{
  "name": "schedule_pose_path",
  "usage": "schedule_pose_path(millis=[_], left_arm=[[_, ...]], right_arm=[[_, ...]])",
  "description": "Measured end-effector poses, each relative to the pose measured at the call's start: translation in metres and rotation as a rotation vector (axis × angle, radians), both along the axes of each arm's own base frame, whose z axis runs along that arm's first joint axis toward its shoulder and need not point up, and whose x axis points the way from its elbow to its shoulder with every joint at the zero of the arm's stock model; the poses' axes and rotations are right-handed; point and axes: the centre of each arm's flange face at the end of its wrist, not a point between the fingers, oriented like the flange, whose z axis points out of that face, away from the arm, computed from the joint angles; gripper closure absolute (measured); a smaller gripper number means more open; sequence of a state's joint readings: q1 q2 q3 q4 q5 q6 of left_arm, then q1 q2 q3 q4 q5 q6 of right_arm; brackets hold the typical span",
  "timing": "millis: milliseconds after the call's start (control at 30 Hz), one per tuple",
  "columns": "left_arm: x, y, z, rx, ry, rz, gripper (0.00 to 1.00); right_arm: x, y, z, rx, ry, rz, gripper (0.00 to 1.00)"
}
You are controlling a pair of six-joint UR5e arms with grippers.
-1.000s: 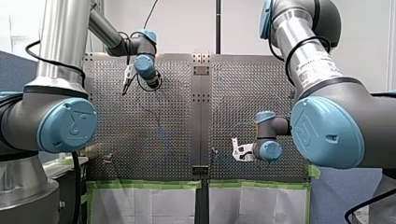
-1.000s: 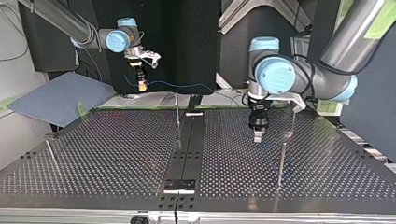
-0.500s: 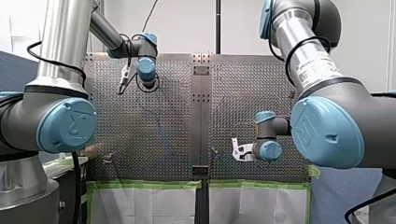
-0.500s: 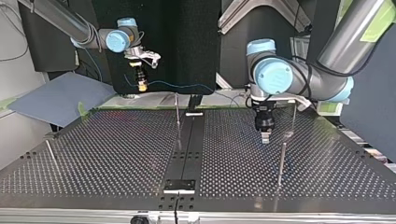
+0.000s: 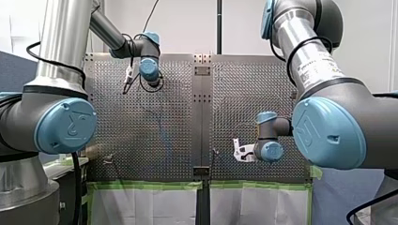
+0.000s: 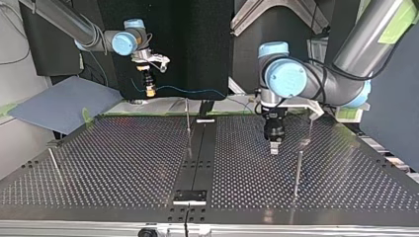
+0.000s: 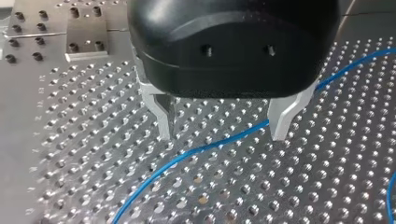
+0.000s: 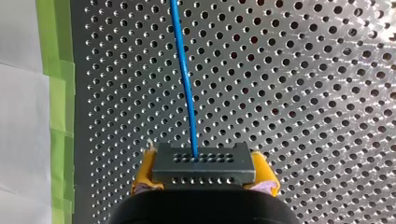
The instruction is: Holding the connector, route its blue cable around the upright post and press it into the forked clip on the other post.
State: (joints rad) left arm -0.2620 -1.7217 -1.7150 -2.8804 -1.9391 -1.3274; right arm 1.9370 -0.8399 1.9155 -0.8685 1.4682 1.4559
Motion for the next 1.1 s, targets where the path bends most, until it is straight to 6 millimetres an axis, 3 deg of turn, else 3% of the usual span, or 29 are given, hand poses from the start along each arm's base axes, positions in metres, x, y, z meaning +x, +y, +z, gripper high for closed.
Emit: schedule_pose_path(millis=[233,533,1100], left_arm=[[0.008,-0.002,0.008,-0.013,-0.047,0.015,0.0],[0.019,-0.014,0.002,-0.01,-0.061,0.005,0.0],[0.02,-0.002,-0.002,0.023,-0.029,0.089,0.0]], right_arm=[[0.0,0.0,0.0,-0.001,0.0,0.0,1.0],[-0.001,-0.001,0.0,-0.001,-0.002,-0.003,1.0],[-0.002,-0.001,0.0,0.001,-0.001,-0.004,1.0]])
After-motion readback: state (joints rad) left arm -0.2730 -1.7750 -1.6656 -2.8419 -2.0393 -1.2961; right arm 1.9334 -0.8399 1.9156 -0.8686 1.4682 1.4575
